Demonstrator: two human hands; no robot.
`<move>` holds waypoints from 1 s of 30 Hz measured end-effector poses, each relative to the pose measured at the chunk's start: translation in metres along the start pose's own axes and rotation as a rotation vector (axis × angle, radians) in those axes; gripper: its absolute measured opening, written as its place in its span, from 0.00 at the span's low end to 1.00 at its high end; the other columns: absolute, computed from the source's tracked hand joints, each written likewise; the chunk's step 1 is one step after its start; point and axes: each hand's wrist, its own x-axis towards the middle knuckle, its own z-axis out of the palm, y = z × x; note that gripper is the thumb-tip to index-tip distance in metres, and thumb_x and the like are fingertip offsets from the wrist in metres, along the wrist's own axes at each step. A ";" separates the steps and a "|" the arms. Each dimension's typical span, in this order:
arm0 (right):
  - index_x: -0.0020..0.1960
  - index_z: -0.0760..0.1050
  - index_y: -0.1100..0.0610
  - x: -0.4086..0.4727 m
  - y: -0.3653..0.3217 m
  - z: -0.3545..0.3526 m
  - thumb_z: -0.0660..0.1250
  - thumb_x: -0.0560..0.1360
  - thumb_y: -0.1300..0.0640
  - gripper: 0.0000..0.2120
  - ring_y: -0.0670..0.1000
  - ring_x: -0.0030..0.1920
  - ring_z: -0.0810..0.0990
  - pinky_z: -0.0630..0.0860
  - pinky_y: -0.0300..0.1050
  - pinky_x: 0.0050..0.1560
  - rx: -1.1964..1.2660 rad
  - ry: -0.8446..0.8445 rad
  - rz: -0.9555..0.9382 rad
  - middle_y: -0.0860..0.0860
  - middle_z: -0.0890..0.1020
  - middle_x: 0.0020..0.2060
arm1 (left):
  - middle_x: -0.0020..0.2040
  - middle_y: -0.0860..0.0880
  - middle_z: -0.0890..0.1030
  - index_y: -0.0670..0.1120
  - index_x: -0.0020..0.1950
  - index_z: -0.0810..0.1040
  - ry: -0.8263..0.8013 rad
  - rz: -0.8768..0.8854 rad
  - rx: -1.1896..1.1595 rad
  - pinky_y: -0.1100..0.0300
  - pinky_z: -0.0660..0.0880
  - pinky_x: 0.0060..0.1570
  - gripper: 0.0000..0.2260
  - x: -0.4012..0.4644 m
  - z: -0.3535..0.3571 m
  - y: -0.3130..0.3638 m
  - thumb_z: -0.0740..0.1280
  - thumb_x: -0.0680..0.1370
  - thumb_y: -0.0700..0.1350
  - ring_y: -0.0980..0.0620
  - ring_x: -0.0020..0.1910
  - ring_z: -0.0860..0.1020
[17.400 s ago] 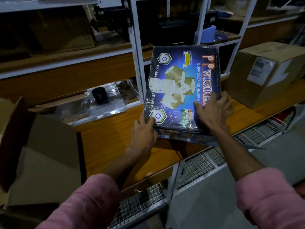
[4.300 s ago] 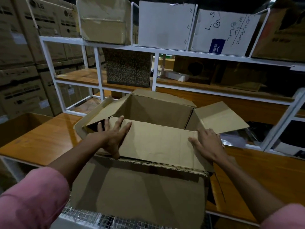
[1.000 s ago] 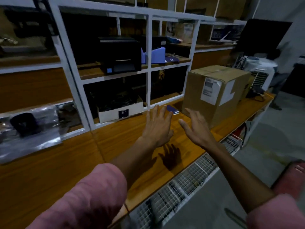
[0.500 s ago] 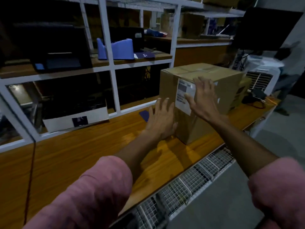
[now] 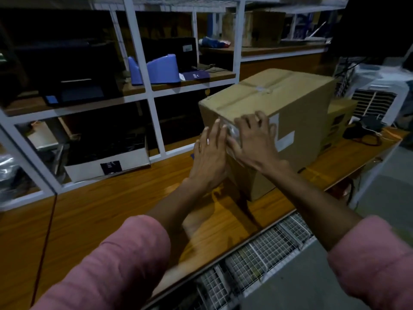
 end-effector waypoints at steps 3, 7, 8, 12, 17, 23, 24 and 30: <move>0.71 0.67 0.53 -0.020 -0.044 0.004 0.53 0.79 0.45 0.24 0.59 0.75 0.58 0.56 0.77 0.68 0.008 -0.026 -0.099 0.52 0.70 0.70 | 0.80 0.41 0.57 0.43 0.81 0.51 0.094 0.040 -0.078 0.38 0.58 0.75 0.37 -0.017 -0.007 -0.011 0.66 0.78 0.53 0.41 0.80 0.55; 0.68 0.72 0.54 -0.053 -0.096 0.020 0.55 0.80 0.48 0.20 0.55 0.76 0.59 0.52 0.76 0.70 0.067 -0.040 -0.209 0.50 0.73 0.67 | 0.67 0.40 0.74 0.41 0.74 0.67 0.207 -0.023 0.016 0.42 0.69 0.66 0.27 -0.068 -0.018 -0.040 0.55 0.78 0.52 0.41 0.67 0.72; 0.65 0.75 0.54 -0.061 -0.106 0.023 0.55 0.80 0.48 0.19 0.54 0.74 0.63 0.54 0.73 0.70 0.118 -0.017 -0.233 0.50 0.76 0.65 | 0.64 0.40 0.76 0.41 0.72 0.70 0.236 -0.040 0.055 0.43 0.70 0.63 0.26 -0.080 -0.023 -0.048 0.54 0.78 0.51 0.40 0.64 0.74; 0.53 0.79 0.56 -0.075 -0.128 0.026 0.61 0.79 0.52 0.11 0.54 0.61 0.72 0.70 0.56 0.58 0.467 0.175 -0.192 0.53 0.81 0.53 | 0.67 0.38 0.73 0.40 0.70 0.71 0.420 -0.022 0.141 0.40 0.71 0.64 0.20 -0.101 -0.052 -0.066 0.58 0.81 0.48 0.39 0.66 0.72; 0.55 0.78 0.56 -0.080 -0.129 0.022 0.61 0.79 0.51 0.12 0.55 0.58 0.71 0.71 0.56 0.56 0.588 0.166 -0.073 0.53 0.79 0.52 | 0.76 0.37 0.63 0.42 0.76 0.65 0.490 -0.009 0.362 0.41 0.57 0.74 0.28 -0.092 -0.090 -0.057 0.60 0.79 0.53 0.37 0.77 0.59; 0.63 0.75 0.54 -0.087 -0.104 0.021 0.64 0.79 0.50 0.14 0.52 0.62 0.68 0.70 0.50 0.61 0.567 0.093 0.116 0.53 0.73 0.61 | 0.71 0.40 0.69 0.47 0.74 0.63 0.262 -0.196 0.631 0.38 0.58 0.71 0.27 -0.097 -0.102 -0.074 0.54 0.80 0.61 0.38 0.70 0.66; 0.65 0.73 0.53 -0.085 -0.100 0.021 0.65 0.79 0.50 0.16 0.53 0.63 0.68 0.69 0.48 0.60 0.547 0.086 0.161 0.54 0.71 0.63 | 0.69 0.40 0.70 0.47 0.73 0.63 0.259 -0.202 0.643 0.40 0.61 0.68 0.26 -0.098 -0.104 -0.076 0.55 0.80 0.61 0.38 0.67 0.68; 0.71 0.64 0.53 -0.068 -0.092 0.023 0.69 0.77 0.49 0.26 0.58 0.66 0.67 0.75 0.58 0.61 0.567 0.146 0.317 0.57 0.62 0.68 | 0.64 0.37 0.71 0.47 0.72 0.62 0.258 -0.290 0.693 0.42 0.67 0.60 0.28 -0.112 -0.117 -0.083 0.55 0.80 0.65 0.36 0.60 0.71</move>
